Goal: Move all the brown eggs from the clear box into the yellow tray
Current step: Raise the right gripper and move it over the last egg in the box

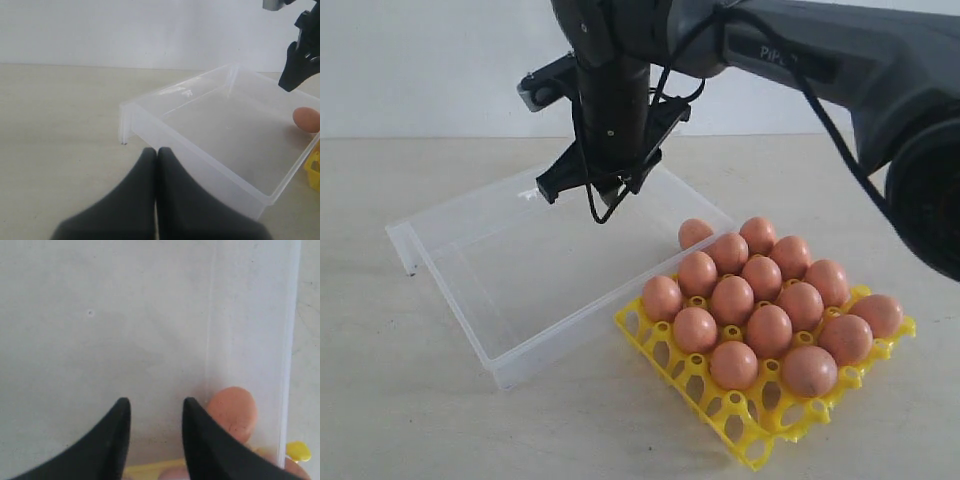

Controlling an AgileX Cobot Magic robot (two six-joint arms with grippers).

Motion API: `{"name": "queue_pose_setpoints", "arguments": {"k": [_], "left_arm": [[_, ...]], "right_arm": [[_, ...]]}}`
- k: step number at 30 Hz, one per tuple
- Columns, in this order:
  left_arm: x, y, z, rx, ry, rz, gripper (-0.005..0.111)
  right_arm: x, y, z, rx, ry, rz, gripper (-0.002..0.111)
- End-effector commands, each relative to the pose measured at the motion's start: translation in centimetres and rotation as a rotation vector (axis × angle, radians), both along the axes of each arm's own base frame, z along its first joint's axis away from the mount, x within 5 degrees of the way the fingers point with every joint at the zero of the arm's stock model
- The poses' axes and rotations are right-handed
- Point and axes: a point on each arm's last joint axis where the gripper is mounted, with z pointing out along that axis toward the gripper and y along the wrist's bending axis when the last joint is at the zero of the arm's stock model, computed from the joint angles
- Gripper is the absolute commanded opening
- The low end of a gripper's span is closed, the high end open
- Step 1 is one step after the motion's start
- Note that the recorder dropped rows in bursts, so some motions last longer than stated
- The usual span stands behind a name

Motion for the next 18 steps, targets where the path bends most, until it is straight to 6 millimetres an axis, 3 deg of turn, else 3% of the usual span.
{"name": "queue_pose_setpoints", "arguments": {"k": [1,18], "left_arm": [[0.0,0.0,0.0,-0.004,-0.002,-0.006,-0.004],[0.0,0.0,0.0,-0.004,-0.002,-0.006,-0.004]], "right_arm": [[1.0,-0.6,-1.5,-0.02,0.025,-0.071,0.056],[2.8,-2.0,-5.1,-0.082,0.02,-0.243,0.056]]}}
